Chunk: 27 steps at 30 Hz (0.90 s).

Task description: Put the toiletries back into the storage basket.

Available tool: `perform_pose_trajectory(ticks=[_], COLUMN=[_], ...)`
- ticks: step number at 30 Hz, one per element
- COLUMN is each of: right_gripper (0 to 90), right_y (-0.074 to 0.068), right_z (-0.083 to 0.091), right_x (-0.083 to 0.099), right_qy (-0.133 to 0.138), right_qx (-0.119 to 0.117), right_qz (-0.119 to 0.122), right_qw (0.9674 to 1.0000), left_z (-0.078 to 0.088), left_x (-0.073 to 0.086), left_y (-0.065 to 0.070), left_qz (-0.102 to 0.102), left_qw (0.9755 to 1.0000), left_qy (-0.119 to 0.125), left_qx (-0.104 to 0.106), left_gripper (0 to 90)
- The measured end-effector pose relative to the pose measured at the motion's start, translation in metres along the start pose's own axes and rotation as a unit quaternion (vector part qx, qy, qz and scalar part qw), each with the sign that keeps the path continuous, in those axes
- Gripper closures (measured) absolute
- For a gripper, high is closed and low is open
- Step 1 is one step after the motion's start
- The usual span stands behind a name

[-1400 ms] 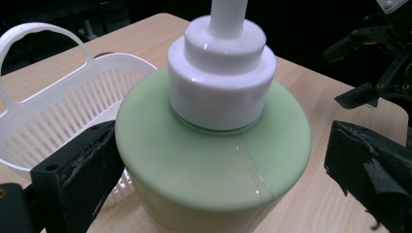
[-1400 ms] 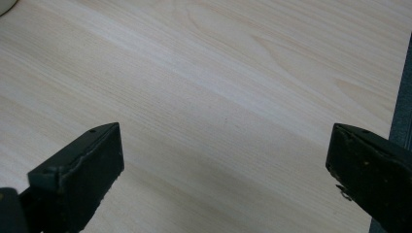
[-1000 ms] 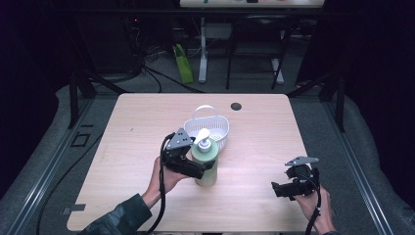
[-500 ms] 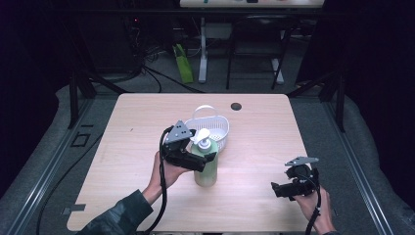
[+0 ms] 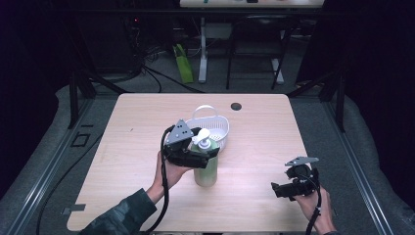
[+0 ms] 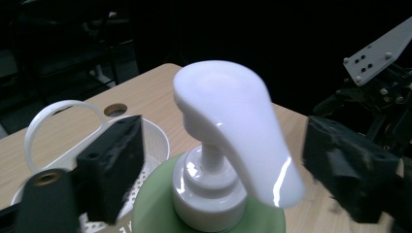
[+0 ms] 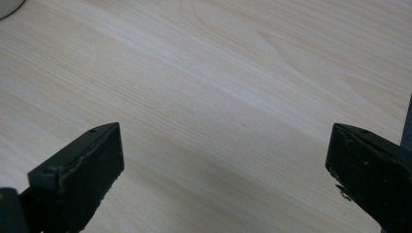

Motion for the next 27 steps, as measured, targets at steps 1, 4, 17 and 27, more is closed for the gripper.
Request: perform_pose_trajectory(ticks=[1, 4, 17, 27], right_gripper=[0.1, 0.3, 2.3, 4.0], right_y=[0.000, -0.001, -0.002, -0.002], right_z=[0.000, -0.002, -0.006, -0.009], right_x=[0.000, 0.001, 0.004, 0.005], right_qy=[0.000, -0.005, -0.015, -0.017], right_qx=[-0.001, -0.006, -0.005, 0.005], right_qz=[0.000, 0.002, 0.017, 0.043], right_qw=[1.0000, 1.0000, 0.9997, 0.9989], left_z=[0.000, 0.002, 0.008, 0.011], left_x=[0.000, 0.000, -0.002, -0.003], left_y=[0.000, 0.000, -0.002, -0.004], left_qz=[0.000, 0.005, 0.003, 0.004], left_qw=[1.0000, 0.9999, 0.9995, 0.9989], left_qy=[0.001, 0.009, 0.032, 0.045], left_qx=[-0.002, 0.000, -0.004, -0.012], left_gripper=[17.2, 30.3, 58.0, 67.0])
Point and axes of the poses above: each handheld gripper's, and its own axes: z roughly backward along the jaws, x roughly out of its underside, y roughly to its right, the point moved 6 cm from there along -z, roughly forward along the jaws, and after that the axes turned 5 degrees about y, right-handed, at the moved point
